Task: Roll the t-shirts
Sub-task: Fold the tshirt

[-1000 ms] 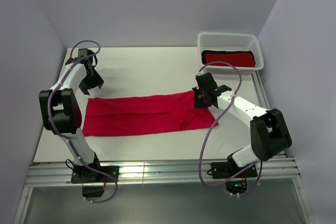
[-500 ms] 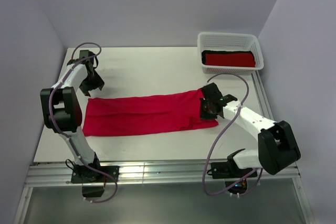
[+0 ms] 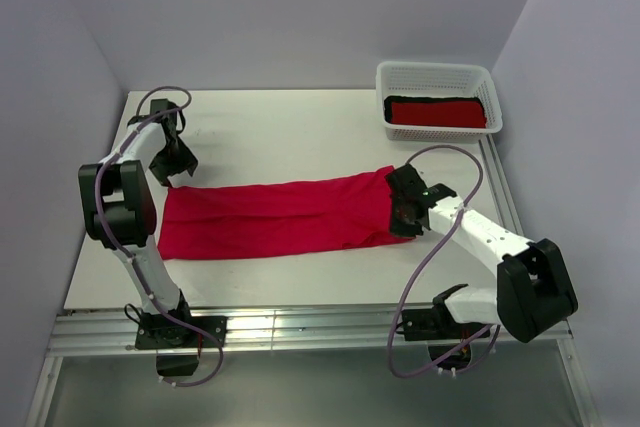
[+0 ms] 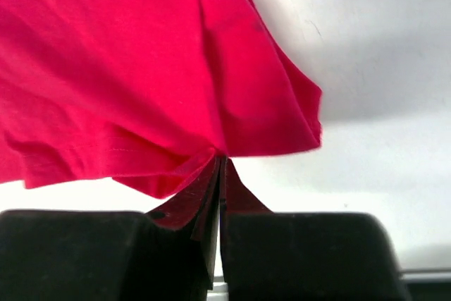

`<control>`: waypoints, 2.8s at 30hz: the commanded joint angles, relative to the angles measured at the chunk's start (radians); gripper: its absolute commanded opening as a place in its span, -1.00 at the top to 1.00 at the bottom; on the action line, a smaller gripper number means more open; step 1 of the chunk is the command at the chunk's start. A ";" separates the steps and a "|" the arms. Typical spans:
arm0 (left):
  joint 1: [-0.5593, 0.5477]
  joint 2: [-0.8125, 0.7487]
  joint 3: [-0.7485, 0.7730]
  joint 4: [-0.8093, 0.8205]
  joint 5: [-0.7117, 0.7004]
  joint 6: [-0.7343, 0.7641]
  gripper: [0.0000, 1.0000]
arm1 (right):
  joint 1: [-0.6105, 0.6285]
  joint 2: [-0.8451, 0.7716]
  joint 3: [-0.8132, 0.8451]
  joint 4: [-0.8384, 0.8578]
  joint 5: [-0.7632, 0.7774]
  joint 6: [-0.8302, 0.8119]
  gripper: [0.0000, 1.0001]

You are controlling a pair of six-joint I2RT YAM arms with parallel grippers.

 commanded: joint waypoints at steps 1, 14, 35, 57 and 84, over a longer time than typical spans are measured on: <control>0.025 0.010 0.015 0.014 0.020 0.013 -0.29 | -0.005 0.008 0.042 -0.084 0.042 0.069 0.83; 0.062 0.087 0.039 0.016 0.067 0.038 -0.22 | -0.005 -0.026 0.005 -0.113 -0.094 0.190 0.14; 0.140 0.066 -0.158 0.022 0.161 0.001 0.99 | -0.005 0.455 0.254 -0.013 -0.008 0.184 0.14; 0.021 -0.299 -0.665 0.047 0.400 -0.227 0.99 | -0.006 1.248 1.488 -0.148 -0.143 0.182 0.14; -0.187 -0.646 -0.706 -0.330 0.328 -0.290 0.18 | -0.034 1.261 1.547 0.438 -0.235 0.287 -0.09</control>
